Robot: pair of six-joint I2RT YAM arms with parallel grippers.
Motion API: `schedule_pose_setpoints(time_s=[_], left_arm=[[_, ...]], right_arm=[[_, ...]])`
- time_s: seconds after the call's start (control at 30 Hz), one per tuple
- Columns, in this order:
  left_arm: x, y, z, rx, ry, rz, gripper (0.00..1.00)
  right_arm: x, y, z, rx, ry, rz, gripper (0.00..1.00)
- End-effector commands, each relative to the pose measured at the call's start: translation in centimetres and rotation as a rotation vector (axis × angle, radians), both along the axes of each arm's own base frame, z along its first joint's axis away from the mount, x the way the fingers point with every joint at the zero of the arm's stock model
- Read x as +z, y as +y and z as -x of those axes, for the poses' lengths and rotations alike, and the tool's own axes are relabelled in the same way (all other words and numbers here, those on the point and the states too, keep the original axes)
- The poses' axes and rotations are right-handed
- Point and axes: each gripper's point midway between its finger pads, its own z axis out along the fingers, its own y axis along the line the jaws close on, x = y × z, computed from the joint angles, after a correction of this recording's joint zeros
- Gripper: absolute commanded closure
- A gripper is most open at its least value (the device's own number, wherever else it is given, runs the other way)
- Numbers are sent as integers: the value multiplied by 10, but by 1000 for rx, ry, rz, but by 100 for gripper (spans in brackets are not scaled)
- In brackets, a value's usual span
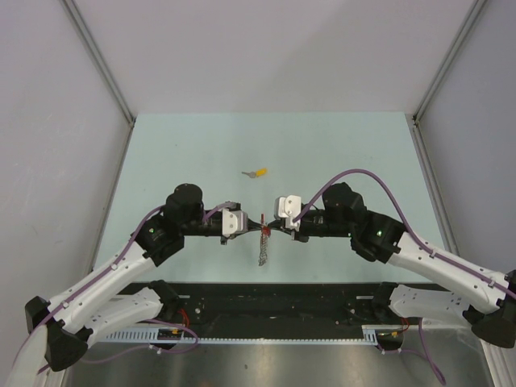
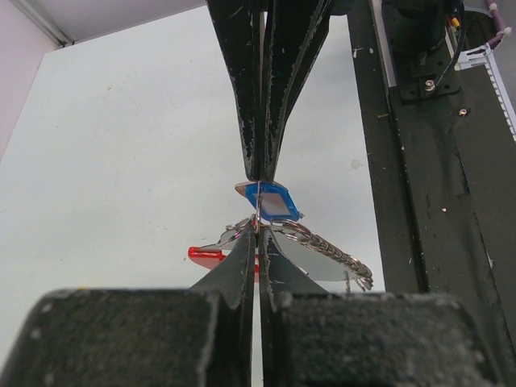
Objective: Put the keys on the keyring
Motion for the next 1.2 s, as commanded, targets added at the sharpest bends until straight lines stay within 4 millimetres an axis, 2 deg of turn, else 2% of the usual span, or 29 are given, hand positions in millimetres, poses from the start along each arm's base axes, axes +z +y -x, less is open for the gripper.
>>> schedule_pose_setpoints(time_s=[0.0, 0.37, 0.9, 1.17], left_arm=[[18, -6, 4, -36, -34, 60, 100], [23, -7, 4, -33, -23, 72, 100], [37, -7, 8, -33, -35, 138, 100], [34, -10, 6, -35, -18, 141, 100]], right_arm=[[17, 10, 0, 11, -27, -52, 100], [18, 17, 1, 16, -33, -60, 100], [7, 21, 0, 23, -8, -33, 100], [4, 18, -6, 3, 2, -43, 100]])
